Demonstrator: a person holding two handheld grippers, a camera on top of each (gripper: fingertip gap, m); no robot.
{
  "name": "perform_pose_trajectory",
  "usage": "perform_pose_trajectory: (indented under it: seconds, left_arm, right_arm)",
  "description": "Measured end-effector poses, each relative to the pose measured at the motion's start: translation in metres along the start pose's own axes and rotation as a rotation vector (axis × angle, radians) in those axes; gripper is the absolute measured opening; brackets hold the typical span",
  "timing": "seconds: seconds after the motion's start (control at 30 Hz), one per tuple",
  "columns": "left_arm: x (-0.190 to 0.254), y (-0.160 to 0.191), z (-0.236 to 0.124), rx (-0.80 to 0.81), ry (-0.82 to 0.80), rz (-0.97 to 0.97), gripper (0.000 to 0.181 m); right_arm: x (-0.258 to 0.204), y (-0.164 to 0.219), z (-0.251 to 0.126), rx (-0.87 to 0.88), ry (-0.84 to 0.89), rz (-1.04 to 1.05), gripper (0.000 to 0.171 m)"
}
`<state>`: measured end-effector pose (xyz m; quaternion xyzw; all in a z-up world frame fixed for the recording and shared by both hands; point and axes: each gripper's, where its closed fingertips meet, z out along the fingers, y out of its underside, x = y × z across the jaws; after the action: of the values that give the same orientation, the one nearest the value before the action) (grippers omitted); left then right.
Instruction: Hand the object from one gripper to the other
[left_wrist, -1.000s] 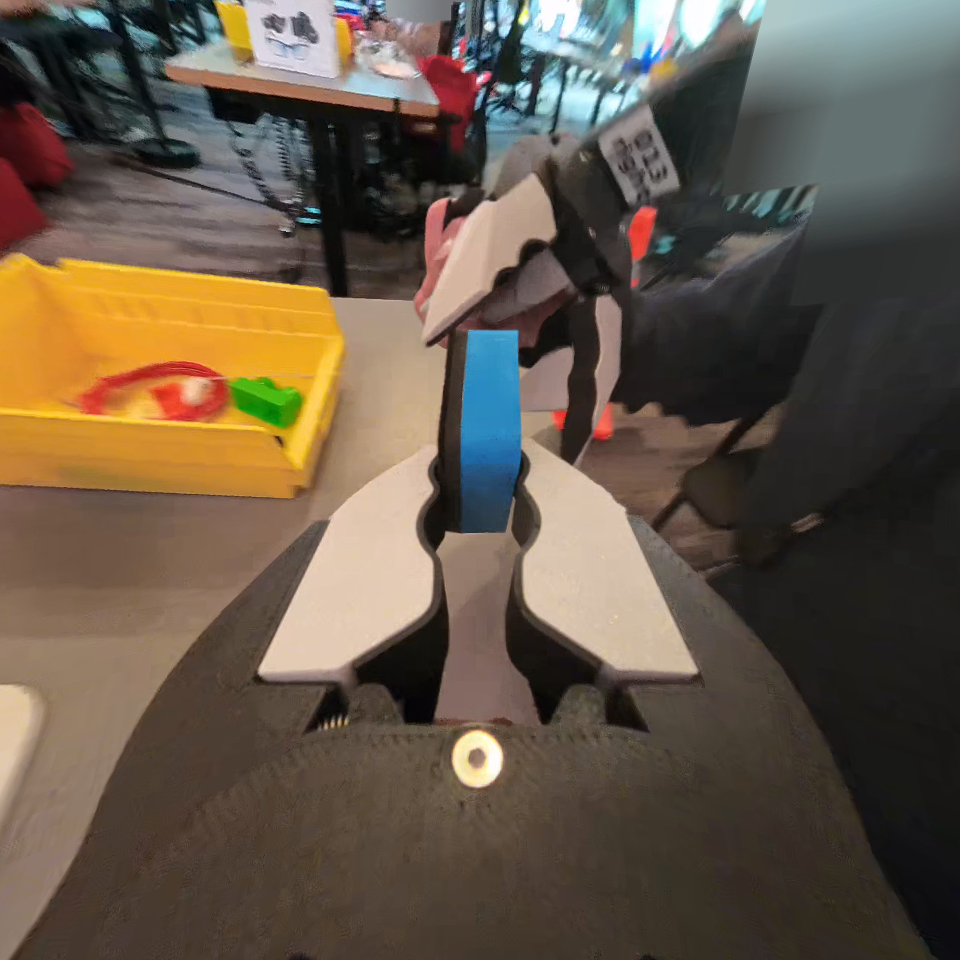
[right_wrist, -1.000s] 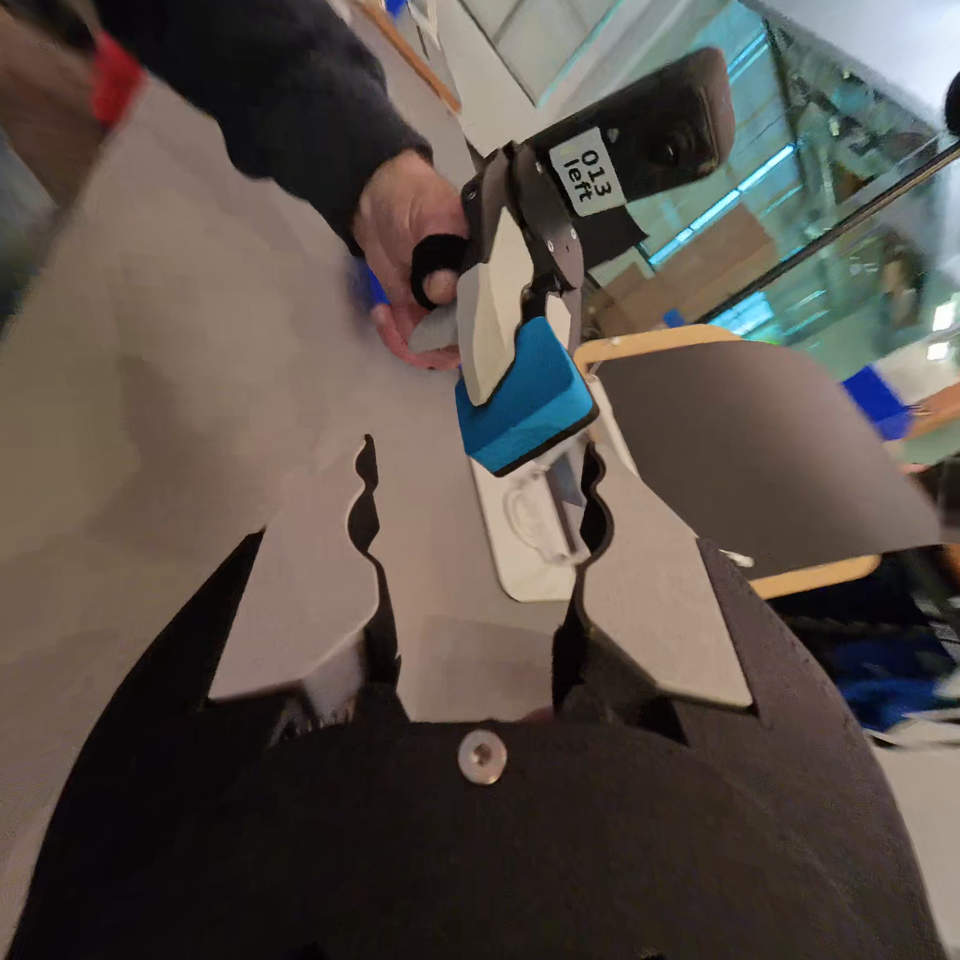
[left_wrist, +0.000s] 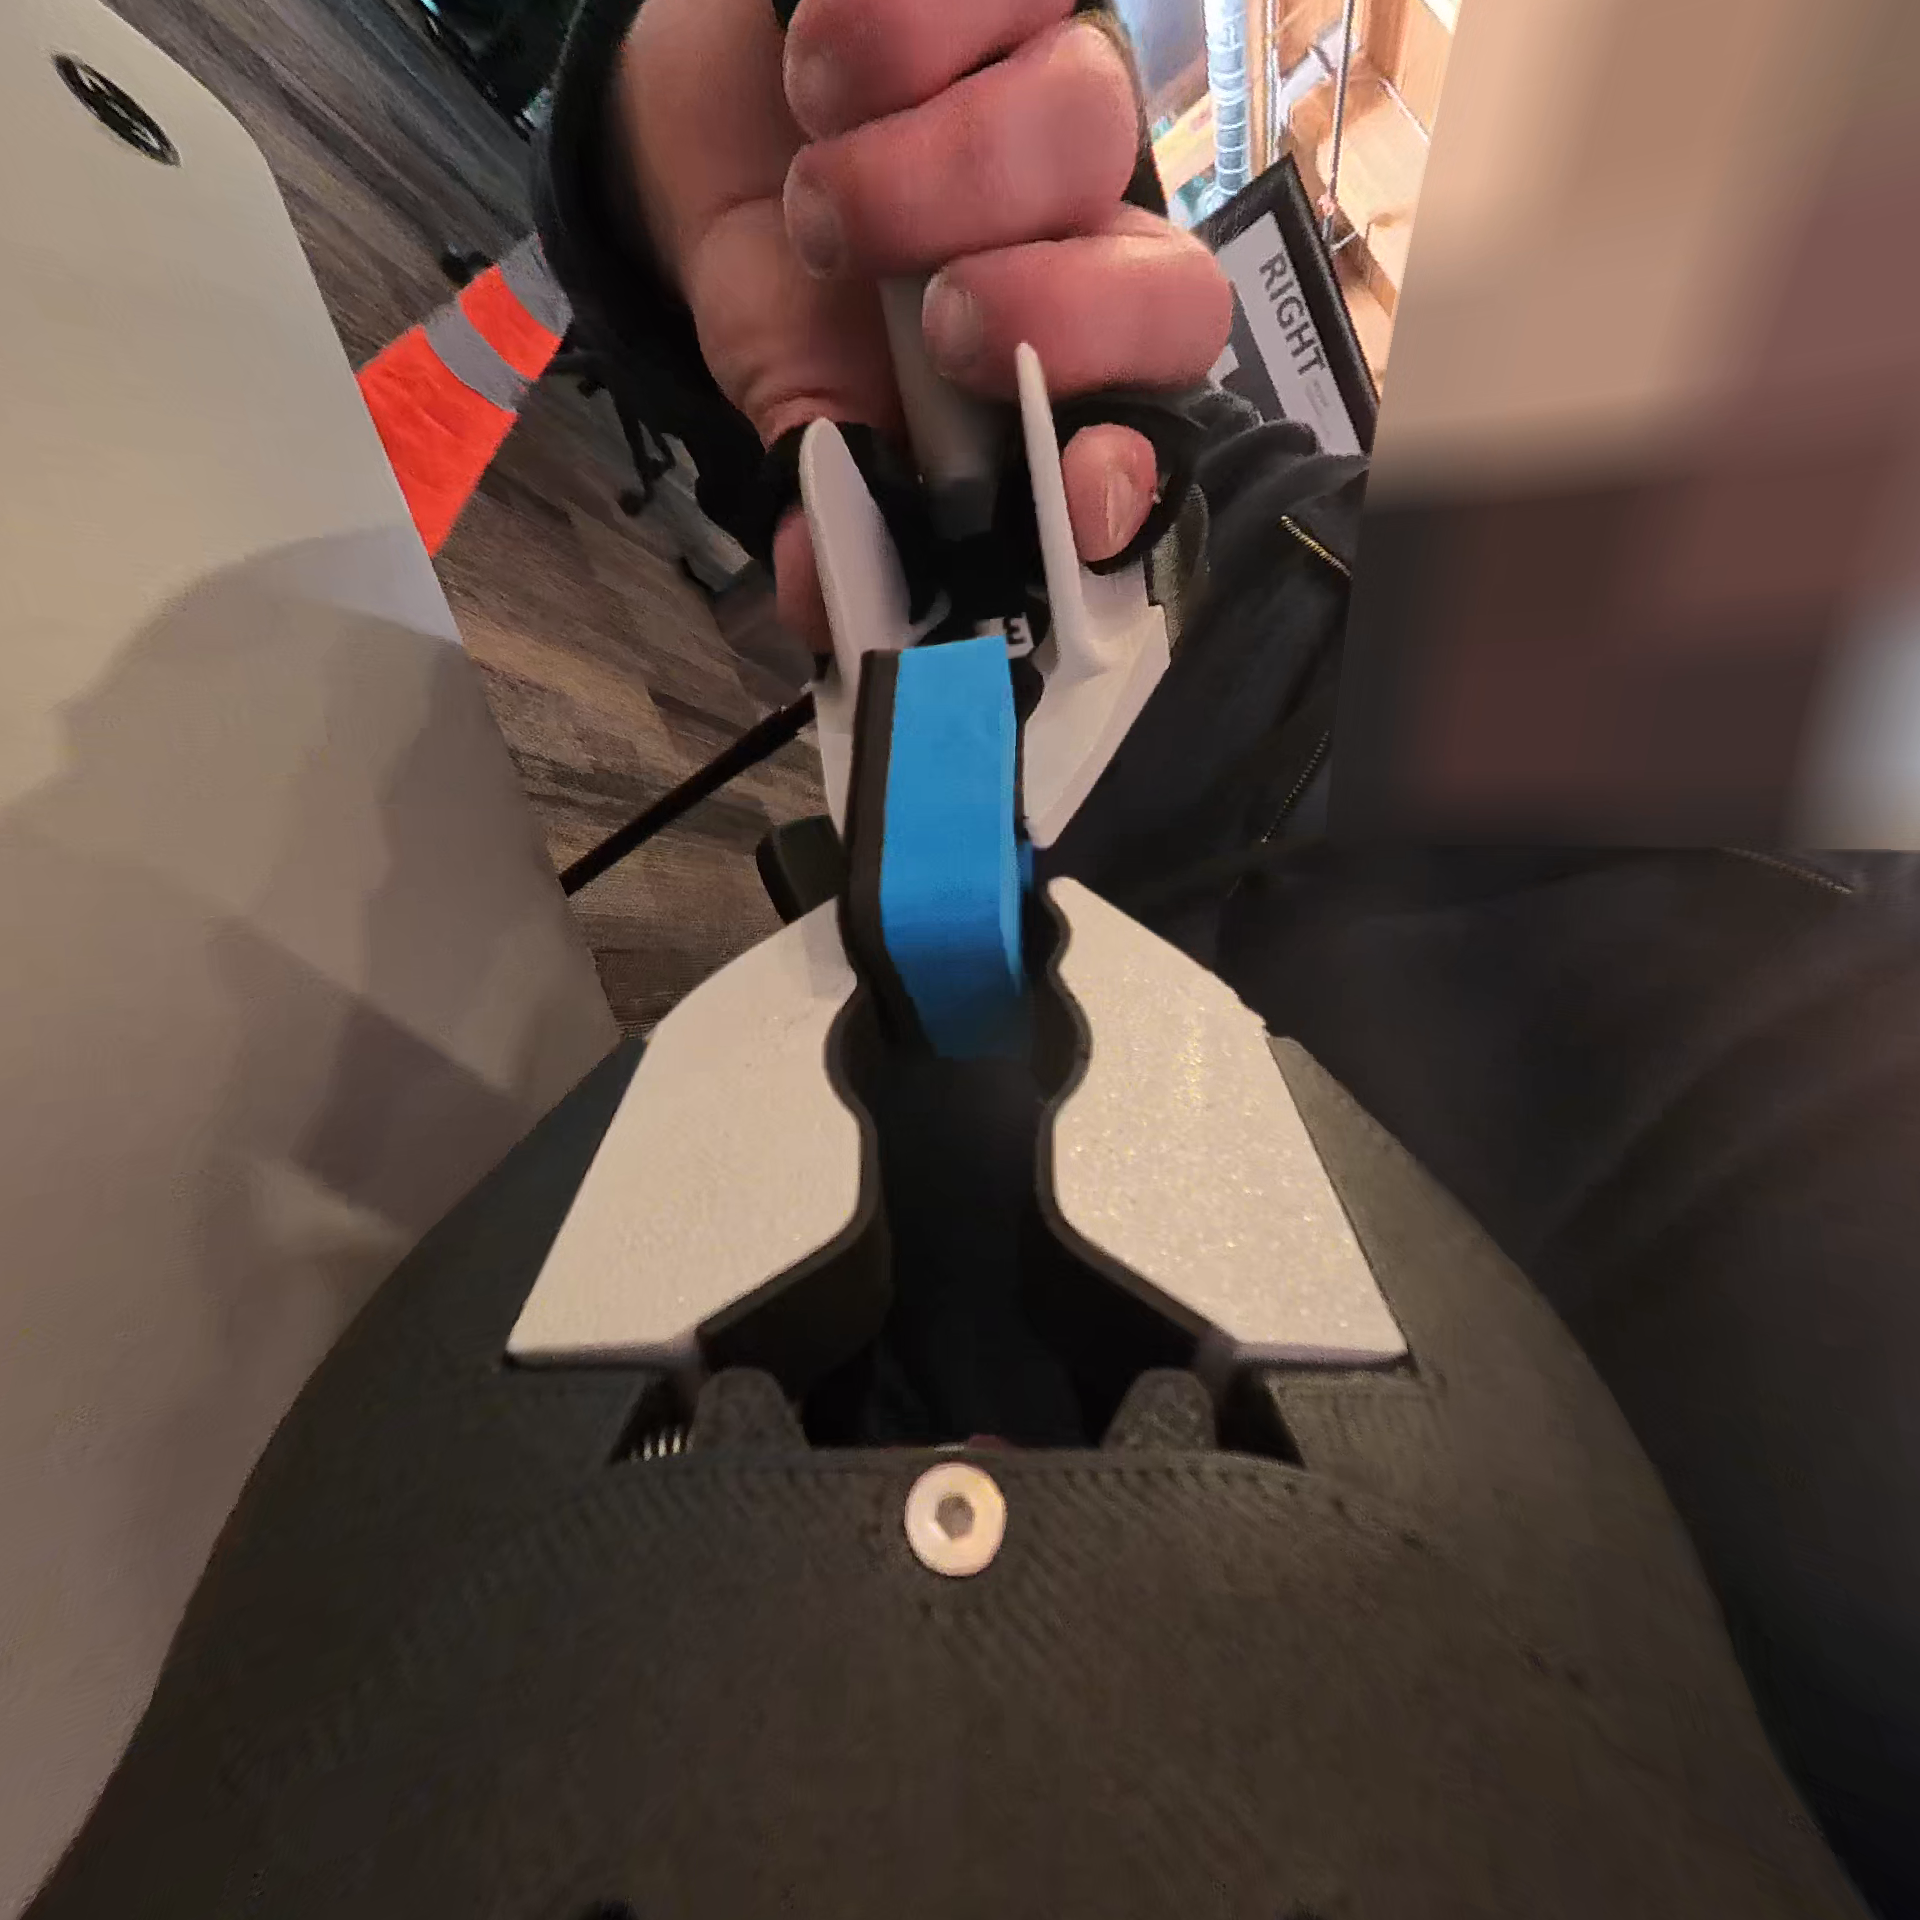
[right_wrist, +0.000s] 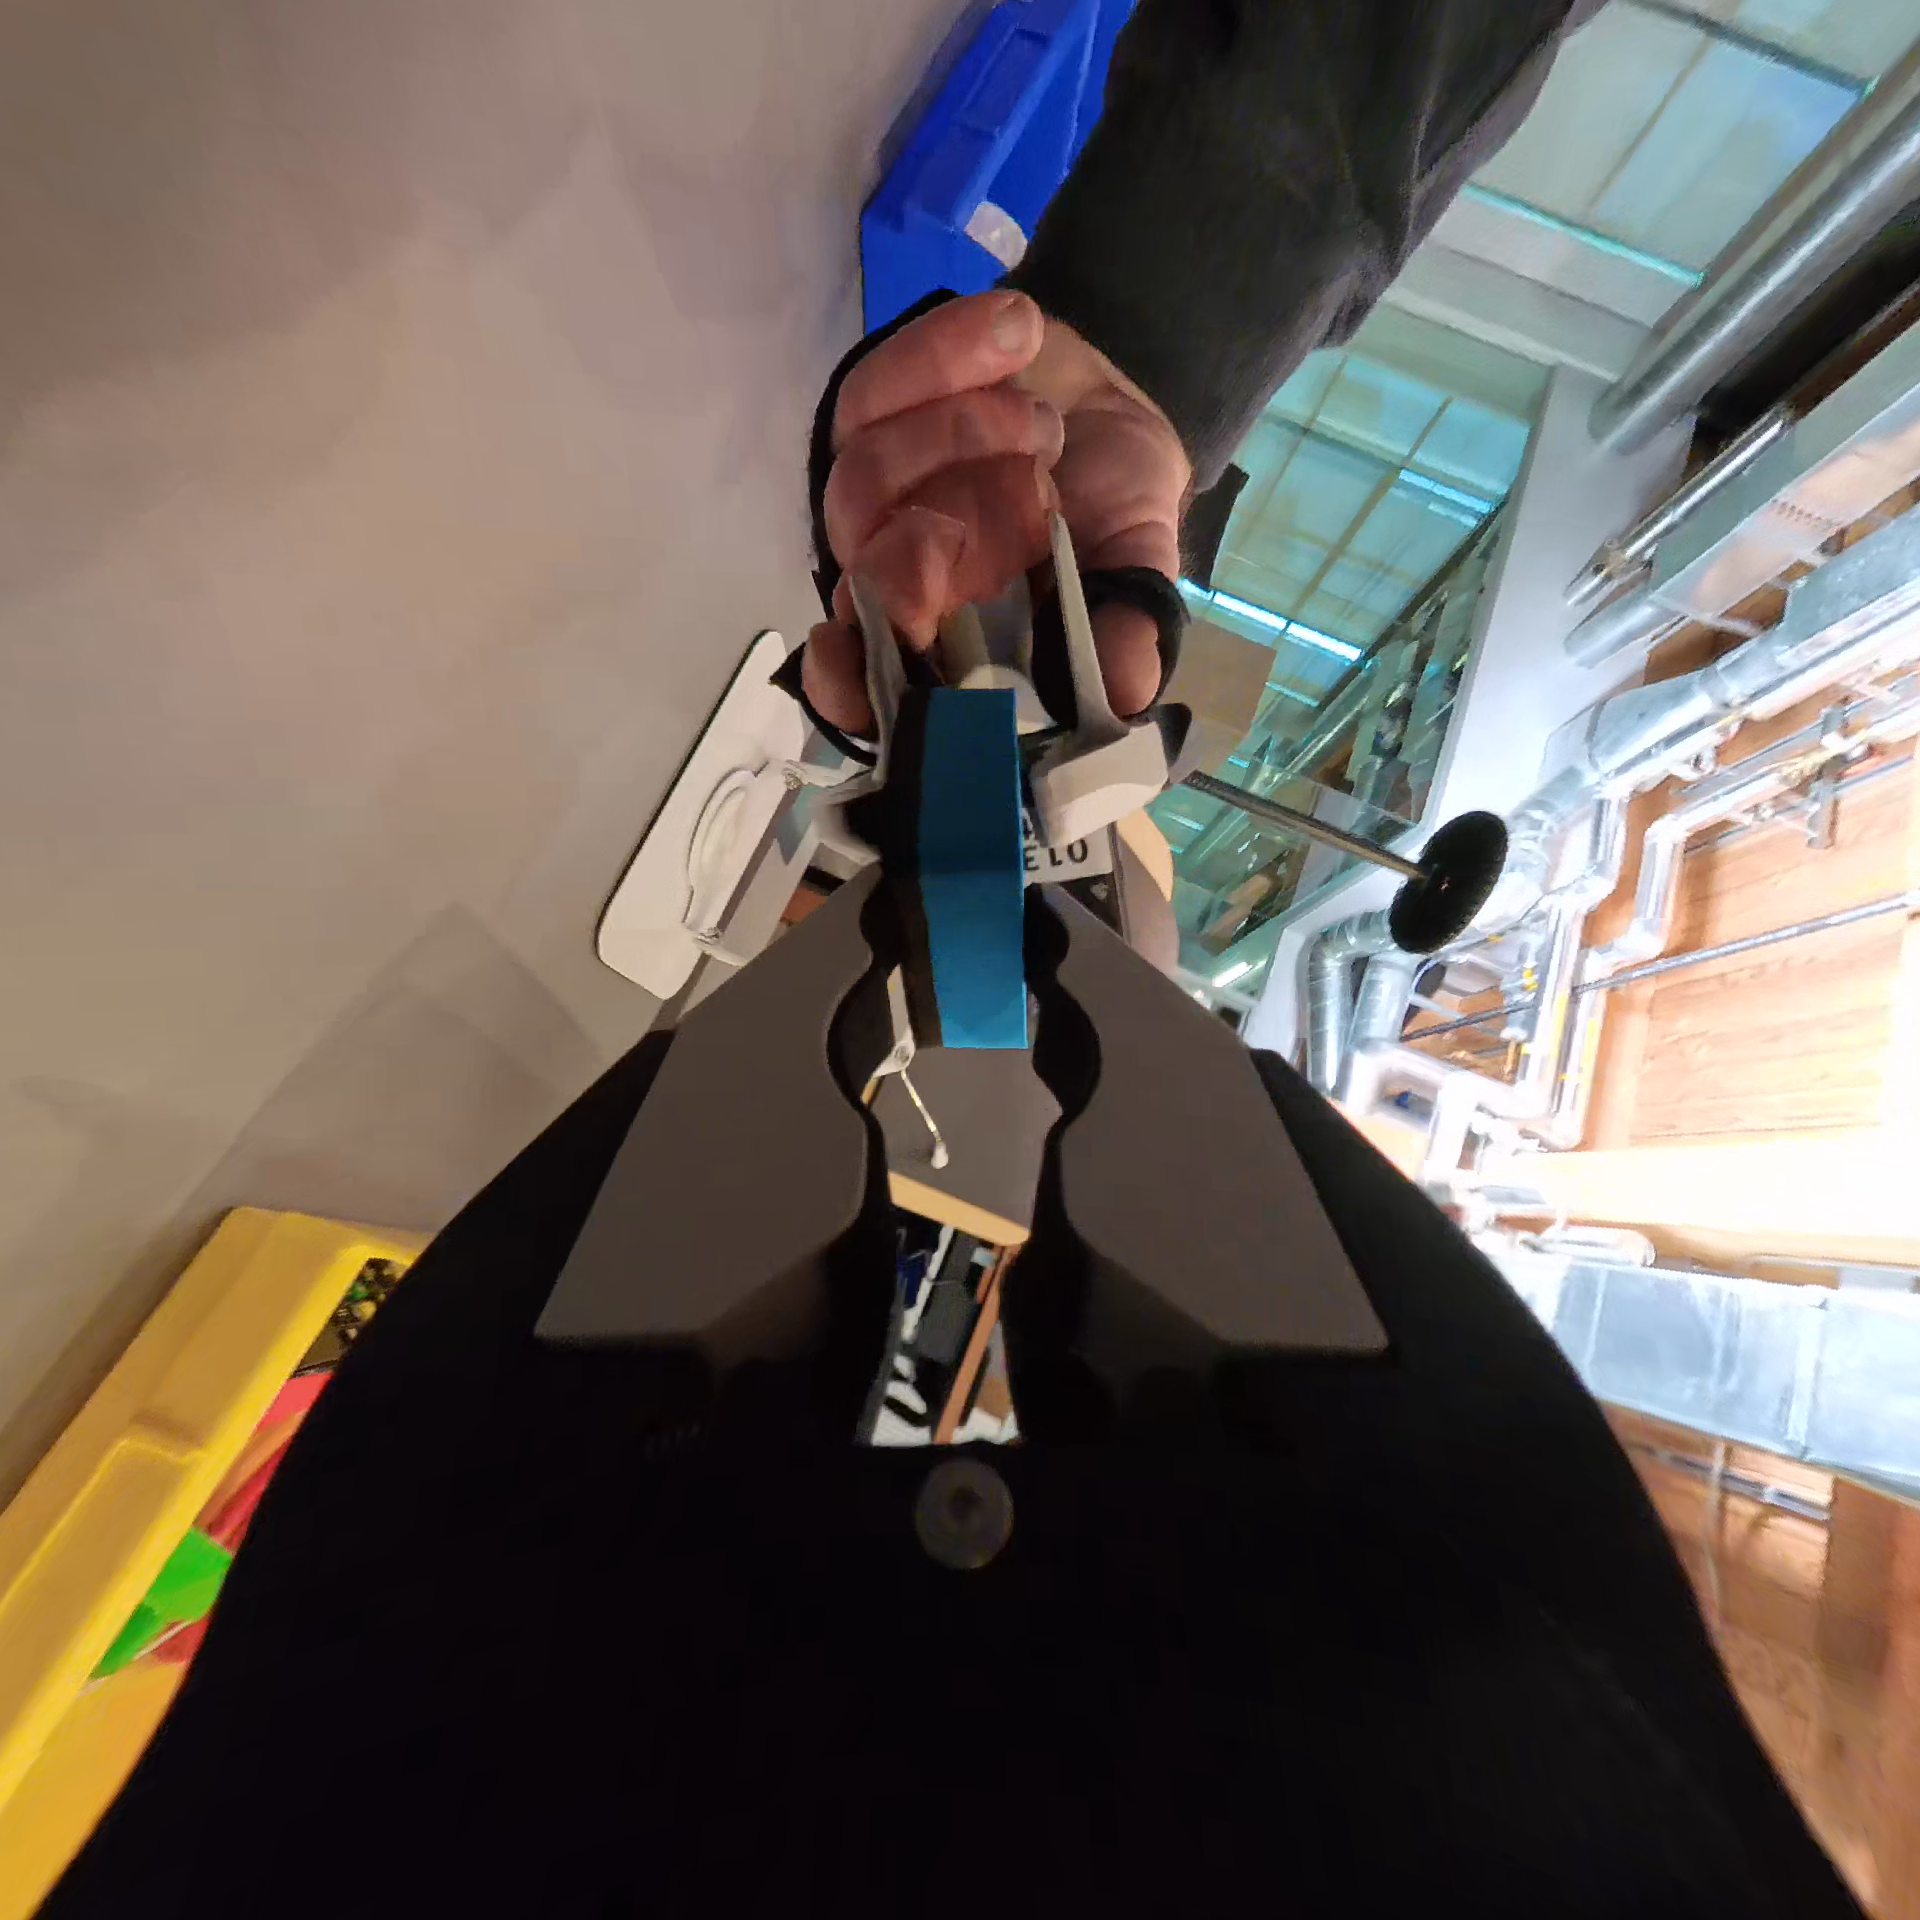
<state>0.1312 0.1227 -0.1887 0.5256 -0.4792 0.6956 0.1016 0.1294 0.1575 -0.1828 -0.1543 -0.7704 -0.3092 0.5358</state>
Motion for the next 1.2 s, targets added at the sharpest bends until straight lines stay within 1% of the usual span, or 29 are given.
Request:
perform_pose_trajectory:
  seconds: [0.07, 0.1, 0.13, 0.2, 0.23, 0.27, 0.33, 0.4, 0.43, 0.5, 0.57, 0.63, 0.7, 0.77, 0.83, 0.87, 0.9, 1.0, 1.1, 1.17, 1.2]
  left_arm:
    - [-0.003, -0.007, -0.005, 0.031, -0.043, 0.019, 0.036]
    - [-0.003, -0.009, -0.009, 0.043, -0.060, 0.036, 0.039]
    - [-0.007, -0.010, -0.014, 0.047, -0.110, 0.050, 0.046]
    - [-0.011, -0.010, -0.023, 0.039, -0.229, 0.117, 0.050]
    - [-0.016, -0.011, -0.028, 0.032, -0.329, 0.179, 0.054]
    - [-0.018, -0.018, -0.035, 0.058, -0.434, 0.260, 0.057]
    - [-0.018, -0.030, -0.046, 0.113, -0.617, 0.422, 0.062]
    - [-0.017, -0.040, -0.055, 0.127, -0.808, 0.606, 0.059]
    - [-0.013, -0.043, -0.054, 0.118, -0.854, 0.684, 0.058]
    - [-0.012, -0.041, -0.049, 0.030, -0.959, 0.814, 0.056]
    - [-0.010, -0.038, -0.040, -0.079, -1.031, 0.926, 0.056]
    - [-0.008, -0.042, -0.036, -0.151, -1.126, 1.051, 0.058]
    - [-0.008, -0.046, -0.032, -0.225, -1.213, 1.187, 0.062]
    - [-0.010, -0.053, -0.030, -0.323, -1.353, 1.365, 0.069]
    - [-0.017, -0.051, -0.024, -0.445, -1.418, 1.501, 0.078]
    - [-0.021, -0.052, -0.026, -0.478, -1.461, 1.534, 0.082]
    - [-0.025, -0.052, -0.028, -0.496, -1.483, 1.549, 0.082]
    - [-0.029, -0.053, -0.031, -0.509, -1.509, 1.591, 0.078]
    - [-0.032, -0.052, -0.028, -0.509, -1.501, 1.605, 0.078]
    - [-0.032, -0.051, -0.022, -0.501, -1.460, 1.600, 0.074]
    - [-0.031, -0.050, -0.018, -0.493, -1.442, 1.601, 0.069]
  right_arm:
    - [-0.002, 0.010, 0.000, -0.036, -0.002, 0.075, 0.018]
    - [-0.004, 0.015, 0.000, -0.048, -0.005, 0.131, 0.018]
    - [-0.006, 0.020, 0.000, -0.049, -0.010, 0.214, 0.017]
    - [-0.006, 0.028, 0.000, -0.024, -0.032, 0.522, 0.018]
    - [-0.009, 0.032, 0.000, -0.006, -0.053, 0.684, 0.018]
    - [-0.011, 0.034, 0.001, 0.027, -0.072, 0.831, 0.018]
    - [-0.008, 0.031, 0.000, 0.156, -0.100, 1.103, 0.018]
    - [-0.004, 0.033, -0.002, 0.260, -0.107, 1.306, 0.018]
    - [-0.004, 0.035, -0.002, 0.292, -0.108, 1.356, 0.018]
    - [-0.001, 0.038, -0.004, 0.348, -0.106, 1.421, 0.018]
    - [-0.003, 0.039, -0.004, 0.378, -0.139, 1.487, 0.018]
    - [-0.006, 0.034, -0.004, 0.432, -0.223, 1.578, 0.019]
    - [-0.005, 0.030, -0.004, 0.522, -0.298, 1.721, 0.019]
    - [-0.005, 0.029, -0.004, 0.602, -0.374, 1.870, 0.019]
    - [-0.004, 0.030, -0.004, 0.674, -0.417, 1.988, 0.019]
    - [-0.005, 0.030, -0.004, 0.703, -0.442, 2.037, 0.019]
    - [-0.005, 0.031, -0.004, 0.727, -0.459, 2.079, 0.019]
    - [-0.008, 0.027, -0.005, 0.795, -0.530, 2.154, 0.019]
    - [-0.011, 0.017, -0.007, 0.843, -0.607, 2.166, 0.019]
    - [-0.010, 0.012, -0.007, 0.864, -0.642, 2.168, 0.019]
    - [-0.010, 0.011, -0.008, 0.875, -0.651, 2.164, 0.019]
